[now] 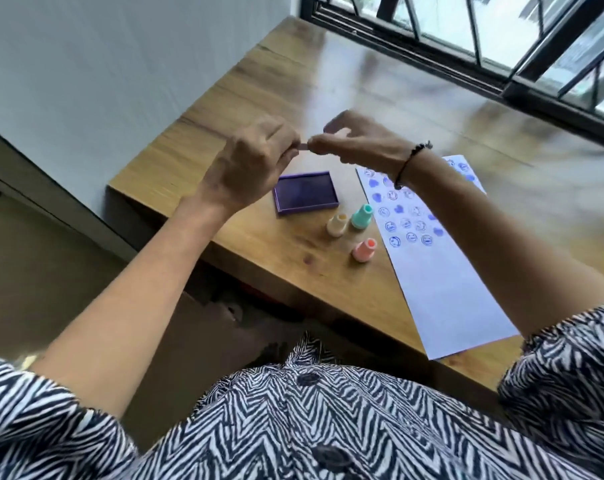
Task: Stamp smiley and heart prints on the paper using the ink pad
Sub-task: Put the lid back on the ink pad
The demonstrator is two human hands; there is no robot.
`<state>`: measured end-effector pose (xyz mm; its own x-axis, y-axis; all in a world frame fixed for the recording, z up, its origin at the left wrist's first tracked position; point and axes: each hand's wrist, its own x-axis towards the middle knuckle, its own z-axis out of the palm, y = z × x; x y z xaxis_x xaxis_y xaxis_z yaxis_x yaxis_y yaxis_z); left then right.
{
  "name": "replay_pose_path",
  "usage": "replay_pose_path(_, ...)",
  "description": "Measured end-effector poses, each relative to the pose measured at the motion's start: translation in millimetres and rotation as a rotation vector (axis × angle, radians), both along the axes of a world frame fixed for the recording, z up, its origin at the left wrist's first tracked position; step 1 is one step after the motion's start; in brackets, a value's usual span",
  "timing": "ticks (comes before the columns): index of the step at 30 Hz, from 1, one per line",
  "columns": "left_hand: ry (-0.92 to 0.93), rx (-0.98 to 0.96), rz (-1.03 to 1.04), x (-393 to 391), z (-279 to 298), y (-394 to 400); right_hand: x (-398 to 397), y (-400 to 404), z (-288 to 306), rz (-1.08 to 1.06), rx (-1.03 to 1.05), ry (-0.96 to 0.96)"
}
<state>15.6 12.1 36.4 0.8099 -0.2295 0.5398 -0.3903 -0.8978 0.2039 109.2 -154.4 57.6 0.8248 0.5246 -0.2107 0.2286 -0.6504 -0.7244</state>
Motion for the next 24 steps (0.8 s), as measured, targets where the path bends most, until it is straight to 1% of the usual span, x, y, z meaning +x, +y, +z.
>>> replay_pose_path(2,-0.007,0.015,-0.009,-0.6,-5.0,1.8,1.5,-3.2,2.9,0.068,-0.157,-0.029)
replay_pose_path(4,0.039,-0.065,0.010,1.0,-15.7,3.5,2.1,-2.8,7.3,0.113,-0.261,-0.082)
replay_pose_path(5,0.116,-0.144,0.033,1.4,-22.9,4.7,2.0,-2.8,9.4,0.116,-0.289,-0.114)
replay_pose_path(6,0.236,-0.219,0.047,1.3,-30.8,6.4,1.4,-2.8,11.3,0.101,-0.301,-0.147)
replay_pose_path(7,0.369,-0.253,0.055,0.8,-39.0,8.6,0.9,-2.9,12.5,0.066,-0.300,-0.180)
replay_pose_path(8,0.476,-0.230,0.072,-0.4,-47.3,10.0,-0.1,-2.6,12.0,0.023,-0.292,-0.203)
replay_pose_path(9,0.540,-0.189,0.088,-2.0,-55.5,10.2,-2.0,-2.0,10.5,-0.013,-0.285,-0.218)
replay_pose_path(10,0.552,-0.177,0.103,-2.7,-63.1,9.2,-4.1,-1.4,8.3,-0.039,-0.286,-0.225)
replay_pose_path(14,0.429,-0.303,0.204,5.0,-76.6,1.3,-13.4,4.8,-7.5,-0.056,-0.337,-0.232)
replay_pose_path(18,0.397,-0.390,0.357,19.6,-82.6,-9.1,-20.4,16.9,-25.8,-0.089,-0.379,-0.247)
replay_pose_path(21,0.295,-0.409,0.355,25.0,-85.9,-12.2,-22.8,28.6,-38.3,-0.112,-0.408,-0.263)
replay_pose_path(24,0.262,-0.389,0.364,26.9,-89.9,-9.8,-24.0,40.2,-46.1,-0.125,-0.430,-0.311)
